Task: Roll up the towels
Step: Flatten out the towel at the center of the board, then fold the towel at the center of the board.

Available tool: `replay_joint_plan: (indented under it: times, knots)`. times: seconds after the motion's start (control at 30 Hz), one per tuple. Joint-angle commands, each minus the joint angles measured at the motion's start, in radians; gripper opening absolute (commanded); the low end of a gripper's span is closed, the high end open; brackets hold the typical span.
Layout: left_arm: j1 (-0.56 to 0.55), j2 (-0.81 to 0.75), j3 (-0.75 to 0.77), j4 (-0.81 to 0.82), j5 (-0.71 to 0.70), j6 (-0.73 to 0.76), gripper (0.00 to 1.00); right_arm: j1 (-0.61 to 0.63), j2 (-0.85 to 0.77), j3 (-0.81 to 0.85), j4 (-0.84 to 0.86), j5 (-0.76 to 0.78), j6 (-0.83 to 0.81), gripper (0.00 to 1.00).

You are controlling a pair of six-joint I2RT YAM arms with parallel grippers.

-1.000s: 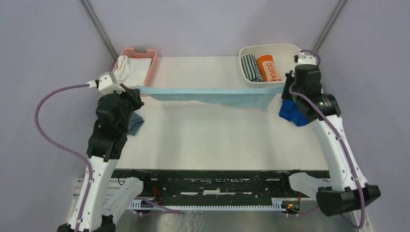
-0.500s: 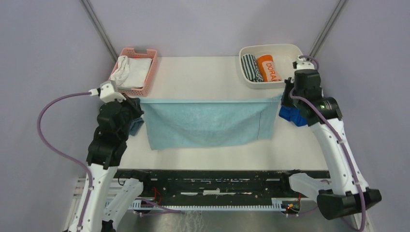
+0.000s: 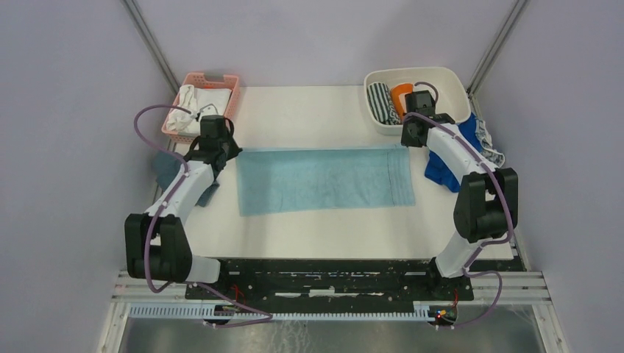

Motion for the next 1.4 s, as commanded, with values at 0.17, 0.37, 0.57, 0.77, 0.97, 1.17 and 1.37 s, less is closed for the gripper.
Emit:
replay_joint_plan:
  times: [0.17, 0.37, 0.57, 0.77, 0.97, 1.17, 1.37]
  knots:
    - [0.058, 0.099, 0.148, 0.106, 0.096, 0.0, 0.03, -0.042, 0.07, 0.108, 0.085, -0.082, -0.001, 0.0]
    - [0.06, 0.043, 0.06, 0.067, 0.107, -0.053, 0.03, -0.044, 0.01, 0.006, 0.026, -0.099, 0.038, 0.01]
    - [0.062, -0.095, -0.106, 0.045, 0.092, -0.125, 0.03, -0.044, -0.073, -0.139, -0.022, -0.109, 0.109, 0.02]
    - [0.068, -0.252, -0.253, -0.004, 0.093, -0.191, 0.03, -0.045, -0.128, -0.266, -0.04, -0.126, 0.161, 0.02]
    - [0.068, -0.314, -0.364, -0.066, 0.015, -0.246, 0.03, -0.044, -0.166, -0.371, -0.014, -0.118, 0.21, 0.02]
    - [0.068, -0.32, -0.466, -0.028, 0.016, -0.315, 0.03, -0.044, -0.104, -0.422, 0.025, -0.12, 0.226, 0.02]
    - [0.068, -0.282, -0.514, -0.005, 0.007, -0.344, 0.03, -0.044, -0.058, -0.405, 0.001, -0.117, 0.244, 0.01]
